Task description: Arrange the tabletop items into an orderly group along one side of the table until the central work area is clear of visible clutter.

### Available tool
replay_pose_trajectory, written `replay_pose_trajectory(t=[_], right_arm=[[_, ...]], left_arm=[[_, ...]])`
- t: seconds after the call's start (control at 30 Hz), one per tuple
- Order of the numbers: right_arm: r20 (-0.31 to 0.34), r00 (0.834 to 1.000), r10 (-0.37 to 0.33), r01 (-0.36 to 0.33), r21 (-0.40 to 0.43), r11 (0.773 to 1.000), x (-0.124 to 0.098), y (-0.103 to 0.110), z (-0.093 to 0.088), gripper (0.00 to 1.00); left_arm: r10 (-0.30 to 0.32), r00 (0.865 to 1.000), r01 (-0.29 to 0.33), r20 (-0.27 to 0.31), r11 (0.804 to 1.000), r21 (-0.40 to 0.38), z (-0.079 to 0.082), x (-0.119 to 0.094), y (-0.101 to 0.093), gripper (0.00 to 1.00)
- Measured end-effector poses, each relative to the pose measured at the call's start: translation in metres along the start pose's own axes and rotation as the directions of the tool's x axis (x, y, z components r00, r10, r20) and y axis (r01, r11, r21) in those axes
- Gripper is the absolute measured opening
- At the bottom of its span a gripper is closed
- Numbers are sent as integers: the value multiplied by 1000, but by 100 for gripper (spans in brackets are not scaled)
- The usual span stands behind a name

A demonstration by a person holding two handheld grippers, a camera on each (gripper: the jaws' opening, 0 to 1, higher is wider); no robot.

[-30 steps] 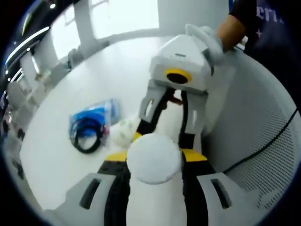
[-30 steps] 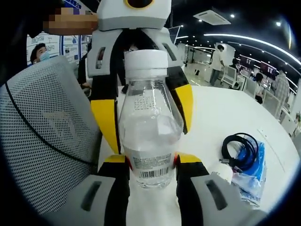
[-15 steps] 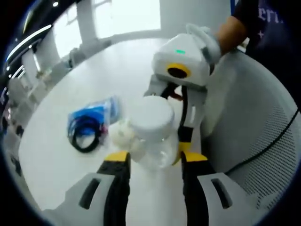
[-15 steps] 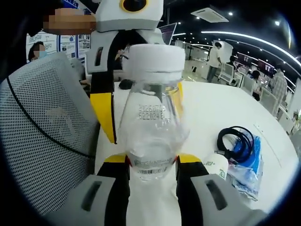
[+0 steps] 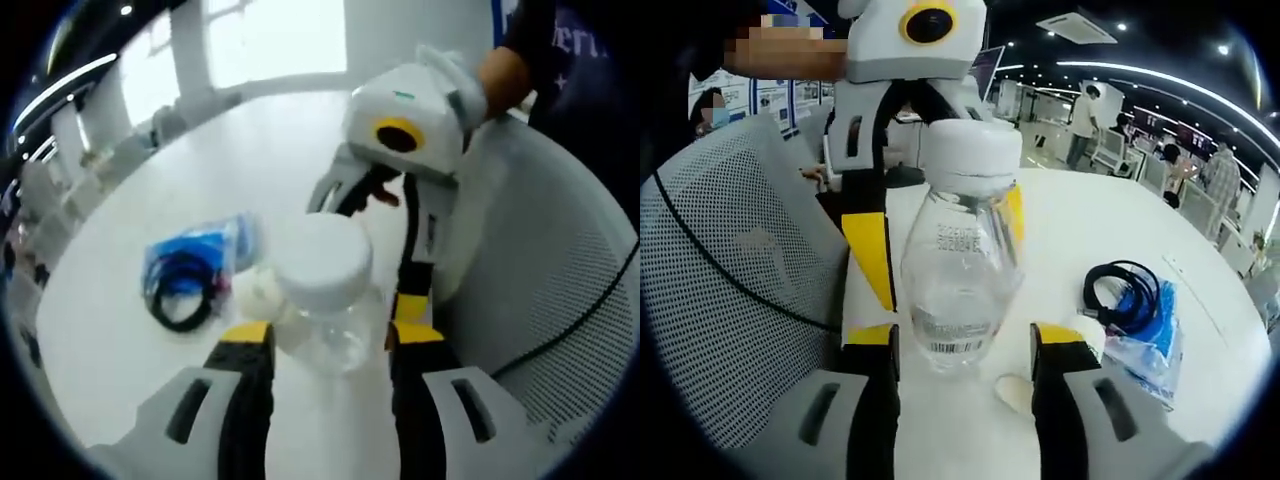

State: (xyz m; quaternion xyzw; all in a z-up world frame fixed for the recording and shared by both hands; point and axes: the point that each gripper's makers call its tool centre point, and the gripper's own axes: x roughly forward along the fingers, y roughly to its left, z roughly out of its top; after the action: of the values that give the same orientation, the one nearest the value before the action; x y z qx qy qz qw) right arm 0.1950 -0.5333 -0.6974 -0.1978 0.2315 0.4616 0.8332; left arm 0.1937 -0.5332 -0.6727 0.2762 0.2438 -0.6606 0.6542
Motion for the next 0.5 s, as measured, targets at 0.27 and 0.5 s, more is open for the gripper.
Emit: replay_pose_trajectory(t=[0.27,0.5], right_arm=[[-3,997,-81,81,126,989,-27,-9,2,69],[16,985,-171,160,277,947,-59,-24,0,84]], left_arm=[[2,1000,-2,12,1000,-11,-1,9,0,44],[6,1000,-5,28,999,-41,-3,14,1,45]])
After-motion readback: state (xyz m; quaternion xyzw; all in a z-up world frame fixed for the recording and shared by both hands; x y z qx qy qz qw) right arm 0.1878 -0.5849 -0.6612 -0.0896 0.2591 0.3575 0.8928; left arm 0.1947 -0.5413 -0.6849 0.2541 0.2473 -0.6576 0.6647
